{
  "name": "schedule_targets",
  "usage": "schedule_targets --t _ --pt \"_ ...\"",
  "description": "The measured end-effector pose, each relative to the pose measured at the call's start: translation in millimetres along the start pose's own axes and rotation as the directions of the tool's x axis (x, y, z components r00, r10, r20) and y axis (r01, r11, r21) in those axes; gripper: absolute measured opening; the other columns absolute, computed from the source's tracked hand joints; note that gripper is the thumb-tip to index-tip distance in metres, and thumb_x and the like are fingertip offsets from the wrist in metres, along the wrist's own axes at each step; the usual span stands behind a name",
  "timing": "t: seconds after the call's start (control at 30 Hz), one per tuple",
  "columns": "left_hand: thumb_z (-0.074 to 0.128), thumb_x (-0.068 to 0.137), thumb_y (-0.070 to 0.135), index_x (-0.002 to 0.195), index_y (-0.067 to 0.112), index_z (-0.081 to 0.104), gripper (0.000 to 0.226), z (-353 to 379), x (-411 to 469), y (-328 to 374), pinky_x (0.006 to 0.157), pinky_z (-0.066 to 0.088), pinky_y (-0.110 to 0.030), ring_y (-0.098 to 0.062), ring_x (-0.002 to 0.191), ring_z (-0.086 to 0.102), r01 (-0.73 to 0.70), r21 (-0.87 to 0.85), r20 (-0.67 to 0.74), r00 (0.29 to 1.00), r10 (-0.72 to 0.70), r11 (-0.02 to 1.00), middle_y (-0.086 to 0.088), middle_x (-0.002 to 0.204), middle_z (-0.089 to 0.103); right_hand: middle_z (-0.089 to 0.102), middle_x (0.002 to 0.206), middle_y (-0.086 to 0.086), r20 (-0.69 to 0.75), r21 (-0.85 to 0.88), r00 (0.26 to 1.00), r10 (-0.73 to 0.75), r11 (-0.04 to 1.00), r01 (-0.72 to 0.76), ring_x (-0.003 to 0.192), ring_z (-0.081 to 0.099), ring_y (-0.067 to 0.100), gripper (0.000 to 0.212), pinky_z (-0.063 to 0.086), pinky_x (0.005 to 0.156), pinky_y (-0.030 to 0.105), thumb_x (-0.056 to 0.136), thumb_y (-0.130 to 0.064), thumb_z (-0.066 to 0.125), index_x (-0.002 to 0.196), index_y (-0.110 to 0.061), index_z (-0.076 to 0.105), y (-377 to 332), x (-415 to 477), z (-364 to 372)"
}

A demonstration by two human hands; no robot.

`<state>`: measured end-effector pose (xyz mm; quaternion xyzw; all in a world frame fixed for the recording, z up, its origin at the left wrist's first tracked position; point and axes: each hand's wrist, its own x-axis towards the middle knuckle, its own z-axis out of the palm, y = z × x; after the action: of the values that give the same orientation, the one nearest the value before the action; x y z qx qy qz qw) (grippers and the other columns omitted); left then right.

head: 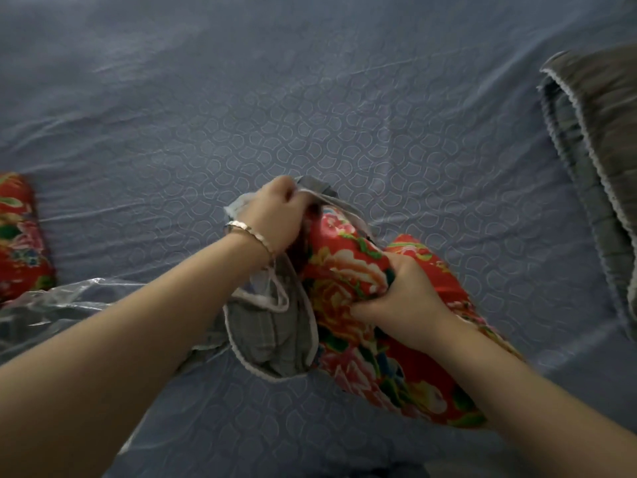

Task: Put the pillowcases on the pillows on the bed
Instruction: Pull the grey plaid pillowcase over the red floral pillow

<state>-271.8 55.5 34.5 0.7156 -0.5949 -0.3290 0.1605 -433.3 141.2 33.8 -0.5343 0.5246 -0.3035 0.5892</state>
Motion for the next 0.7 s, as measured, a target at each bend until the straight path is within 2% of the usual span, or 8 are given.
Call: schedule_targets --t 0.1,0.23,0.33,0.43,0.5,0.57,0.63,0.7 --pt "0.058 0.089 0.025 0.061 0.016 0.040 0.034 7 -35 30 0.060 0.035 -0.027 -0.012 0.055 0.038 -0.182 -0.135 0.177 0.963 0.205 0.974 0.003 0.055 0.039 0.072 0.076 -0.007 -0.022 0.015 1.000 -0.010 1.000 0.010 0.076 0.068 0.008 0.029 0.056 0.072 0.031 0.053 -0.004 0.066 0.076 -0.021 0.068 6 1 0" --pt "0.061 0.086 0.026 0.057 0.020 0.035 0.039 8 -46 38 0.052 0.032 -0.019 -0.005 0.050 0.034 -0.350 -0.169 0.162 0.912 0.376 0.921 0.008 0.053 0.035 0.066 0.085 -0.009 -0.286 -0.021 0.954 0.091 0.995 -0.101 0.078 0.065 0.006 0.048 0.052 0.070 0.028 0.061 -0.012 0.079 0.095 -0.031 0.051 19 -4 -7" --pt "0.060 0.078 0.026 0.056 0.027 0.034 0.034 15 -61 36 0.049 0.030 -0.010 -0.002 0.048 0.038 -0.436 -0.244 0.211 0.848 0.486 0.867 0.010 0.050 0.036 0.059 0.097 -0.022 -0.183 -0.045 0.978 0.099 0.993 -0.109 0.085 0.059 -0.009 0.076 0.050 0.076 0.012 0.063 -0.009 0.080 0.115 -0.046 0.039 24 -2 -6" --pt "0.060 0.079 0.027 0.060 0.031 0.035 0.031 23 -72 20 0.050 0.030 -0.006 0.002 0.049 0.040 -0.442 -0.281 0.241 0.827 0.509 0.852 0.013 0.052 0.042 0.068 0.080 -0.011 -0.240 0.097 0.963 0.125 0.990 -0.105 0.076 0.061 0.002 0.044 0.051 0.075 0.032 0.059 -0.022 0.075 0.096 -0.035 0.056 35 1 2" --pt "0.050 0.074 0.023 0.066 0.030 0.036 0.017 19 -73 -1 0.054 0.032 -0.008 0.003 0.055 0.038 -0.494 -0.250 0.189 0.819 0.542 0.833 0.015 0.058 0.040 0.066 0.065 -0.013 -0.310 0.192 0.939 0.149 0.977 -0.092 0.065 0.056 0.001 0.029 0.048 0.067 0.027 0.058 -0.012 0.069 0.081 -0.026 0.058 33 4 1" --pt "0.041 0.066 0.018 0.076 0.027 0.041 0.013 13 -69 -27 0.057 0.041 -0.018 -0.004 0.065 0.044 -0.587 0.034 0.100 0.808 0.581 0.809 0.010 0.071 0.047 0.065 0.059 -0.015 -0.348 0.288 0.921 0.177 0.955 -0.075 0.058 0.056 -0.002 0.040 0.047 0.061 0.017 0.055 0.006 0.072 0.077 -0.024 0.057 31 9 -2" --pt "0.045 0.073 0.013 0.091 0.021 0.047 0.020 8 -58 -50 0.059 0.045 -0.031 -0.024 0.082 0.054 -0.415 0.402 0.012 0.894 0.449 0.816 -0.004 0.088 0.054 0.065 0.058 -0.014 -0.387 0.361 0.897 0.215 0.930 -0.068 0.056 0.058 -0.003 0.050 0.048 0.056 0.012 0.057 0.021 0.071 0.077 -0.022 0.058 23 14 -2" --pt "0.052 0.082 0.012 0.104 0.016 0.050 0.022 1 -47 -61 0.069 0.043 -0.039 -0.032 0.099 0.050 0.004 0.510 -0.044 0.999 0.021 0.860 -0.010 0.107 0.051 0.064 0.063 -0.012 -0.432 0.385 0.869 0.241 0.921 -0.064 0.059 0.059 -0.001 0.048 0.050 0.056 0.014 0.057 0.021 0.072 0.079 -0.020 0.060 13 18 0"
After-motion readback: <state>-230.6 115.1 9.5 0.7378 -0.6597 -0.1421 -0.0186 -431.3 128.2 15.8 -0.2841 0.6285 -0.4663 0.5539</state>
